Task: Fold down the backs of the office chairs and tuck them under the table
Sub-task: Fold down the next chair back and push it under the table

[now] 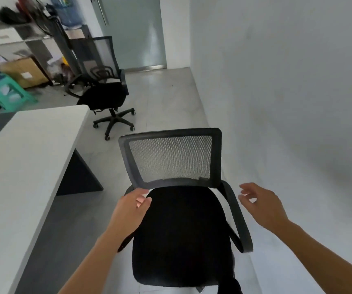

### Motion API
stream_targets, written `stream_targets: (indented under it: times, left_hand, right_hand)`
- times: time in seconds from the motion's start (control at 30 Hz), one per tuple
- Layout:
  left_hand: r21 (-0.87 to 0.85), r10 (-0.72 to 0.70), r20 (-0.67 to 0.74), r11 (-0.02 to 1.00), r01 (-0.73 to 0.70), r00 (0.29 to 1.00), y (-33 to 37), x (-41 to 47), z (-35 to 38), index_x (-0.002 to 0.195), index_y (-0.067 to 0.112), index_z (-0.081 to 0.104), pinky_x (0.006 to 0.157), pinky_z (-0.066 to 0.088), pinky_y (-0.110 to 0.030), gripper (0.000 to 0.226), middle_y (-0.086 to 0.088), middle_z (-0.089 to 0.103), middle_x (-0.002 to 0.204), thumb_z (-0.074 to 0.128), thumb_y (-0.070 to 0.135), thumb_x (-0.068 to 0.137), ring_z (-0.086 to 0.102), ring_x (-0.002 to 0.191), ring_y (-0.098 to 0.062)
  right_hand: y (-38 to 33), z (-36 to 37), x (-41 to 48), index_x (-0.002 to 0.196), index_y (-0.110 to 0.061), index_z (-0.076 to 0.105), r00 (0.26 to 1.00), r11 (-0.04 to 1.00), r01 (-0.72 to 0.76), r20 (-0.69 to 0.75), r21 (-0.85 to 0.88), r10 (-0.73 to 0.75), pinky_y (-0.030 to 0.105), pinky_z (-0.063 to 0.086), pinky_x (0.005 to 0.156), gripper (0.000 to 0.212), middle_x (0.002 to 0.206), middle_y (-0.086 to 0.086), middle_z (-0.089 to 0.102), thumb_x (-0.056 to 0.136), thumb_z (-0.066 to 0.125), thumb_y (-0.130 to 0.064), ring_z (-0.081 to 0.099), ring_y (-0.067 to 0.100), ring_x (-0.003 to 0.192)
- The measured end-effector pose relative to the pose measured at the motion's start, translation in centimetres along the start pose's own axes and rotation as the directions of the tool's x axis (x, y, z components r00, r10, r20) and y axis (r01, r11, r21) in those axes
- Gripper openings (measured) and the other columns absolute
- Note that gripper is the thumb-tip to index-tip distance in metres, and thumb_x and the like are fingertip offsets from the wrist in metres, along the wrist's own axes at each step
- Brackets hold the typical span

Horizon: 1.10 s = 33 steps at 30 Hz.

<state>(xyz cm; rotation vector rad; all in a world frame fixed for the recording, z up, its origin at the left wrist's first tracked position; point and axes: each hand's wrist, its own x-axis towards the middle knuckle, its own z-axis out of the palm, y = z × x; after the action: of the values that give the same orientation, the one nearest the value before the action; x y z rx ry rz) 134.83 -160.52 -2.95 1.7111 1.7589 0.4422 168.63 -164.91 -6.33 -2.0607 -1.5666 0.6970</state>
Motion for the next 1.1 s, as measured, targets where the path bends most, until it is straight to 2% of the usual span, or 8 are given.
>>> stream_targets:
  times: [0.2, 0.37, 0.43, 0.53, 0.63, 0.7, 0.83, 1.1]
  left_hand:
    - [-0.107, -0.132, -0.053, 0.986, 0.125, 0.990, 6.2, 11.1, 1.9, 0.120, 0.011, 0.058, 0.085, 0.045, -0.030, 0.032, -0.006, 0.066, 0.108, 0.053, 0.026, 0.093, 0.060, 0.096, -0.017]
    - [-0.313, -0.373, -0.031, 0.885, 0.346, 0.927, 8.2, 19.1, 4.2, 0.137, 0.009, 0.039, 0.098, 0.047, -0.047, 0.060, -0.014, 0.056, 0.129, 0.051, 0.044, 0.090, 0.055, 0.113, -0.030]
    - [-0.392, -0.489, -0.013, 0.805, 0.445, 0.872, 8.1, 21.9, 4.8, 0.143, 0.009, 0.026, 0.099, 0.045, -0.052, 0.079, -0.021, 0.049, 0.136, 0.048, 0.057, 0.084, 0.052, 0.119, -0.037]
    - [-0.461, -0.613, -0.004, 0.702, 0.543, 0.790, 8.2, 25.4, 5.3, 0.146, 0.008, 0.015, 0.101, 0.043, -0.051, 0.087, -0.019, 0.044, 0.138, 0.042, 0.064, 0.084, 0.051, 0.118, -0.038]
    - [-0.495, -0.647, -0.012, 0.666, 0.558, 0.762, 8.8, 28.4, 5.7, 0.146, 0.004, 0.010, 0.100, 0.043, -0.054, 0.096, -0.021, 0.047, 0.135, 0.039, 0.069, 0.082, 0.050, 0.118, -0.038]
    - [-0.483, -0.658, -0.022, 0.666, 0.568, 0.753, 9.5, 30.2, 6.1, 0.144, -0.003, 0.005, 0.103, 0.041, -0.052, 0.097, -0.023, 0.046, 0.135, 0.045, 0.063, 0.084, 0.048, 0.121, -0.038]
    - [-0.362, -0.633, -0.041, 0.731, 0.579, 0.773, 11.0, 31.9, 7.2, 0.141, -0.010, -0.010, 0.106, 0.033, -0.046, 0.093, -0.029, 0.033, 0.144, 0.052, 0.040, 0.092, 0.035, 0.131, -0.041]
    - [-0.241, -0.468, 0.051, 0.851, 0.466, 0.882, 11.8, 30.5, 7.9, 0.144, -0.005, -0.006, 0.108, 0.034, -0.047, 0.092, -0.027, 0.033, 0.146, 0.053, 0.042, 0.091, 0.036, 0.132, -0.041]
  right_hand:
    - [-3.3, -2.5, 17.3, 0.131, -0.022, 0.046, 0.974, 0.968, 0.226, 0.045, -0.106, -0.222, 0.036, 0.045, 0.091, 0.047, 0.131, 0.001, 0.054, 0.087, 0.059, -0.034, 0.053, 0.019, 0.117]
    - [-5.6, -0.8, 26.5, 0.143, -0.021, 0.024, 0.913, 0.908, 0.322, 0.342, -0.268, -0.223, 0.049, 0.038, 0.103, 0.079, 0.149, 0.007, 0.033, 0.079, 0.062, -0.049, 0.036, 0.029, 0.132]
    - [-5.6, 0.7, 28.2, 0.141, -0.021, 0.027, 0.879, 0.884, 0.347, 0.437, -0.315, -0.189, 0.048, 0.043, 0.097, 0.078, 0.141, 0.008, 0.040, 0.079, 0.060, -0.055, 0.046, 0.029, 0.123]
    - [-5.2, 2.0, 29.7, 0.125, -0.013, 0.042, 0.881, 0.883, 0.367, 0.415, -0.293, -0.228, 0.038, 0.047, 0.077, 0.051, 0.118, 0.010, 0.056, 0.090, 0.048, -0.049, 0.059, 0.028, 0.097]
    - [-5.0, 2.1, 30.7, 0.101, -0.008, 0.049, 0.874, 0.865, 0.408, 0.400, -0.292, -0.276, 0.033, 0.037, 0.064, 0.038, 0.088, 0.009, 0.060, 0.094, 0.043, -0.046, 0.051, 0.024, 0.073]
    - [-4.7, 2.1, 31.0, 0.097, -0.007, 0.048, 0.882, 0.870, 0.401, 0.378, -0.286, -0.282, 0.033, 0.036, 0.064, 0.038, 0.078, 0.005, 0.052, 0.094, 0.044, -0.045, 0.047, 0.023, 0.069]
    - [-3.7, 2.2, 30.6, 0.095, -0.009, 0.049, 0.908, 0.883, 0.373, 0.307, -0.287, -0.284, 0.034, 0.040, 0.065, 0.037, 0.075, 0.002, 0.054, 0.094, 0.044, -0.046, 0.050, 0.024, 0.067]
    - [-2.2, 1.7, 24.7, 0.095, -0.008, 0.051, 0.964, 0.931, 0.235, 0.187, -0.280, -0.187, 0.034, 0.041, 0.064, 0.039, 0.082, 0.011, 0.064, 0.093, 0.044, -0.046, 0.060, 0.031, 0.076]
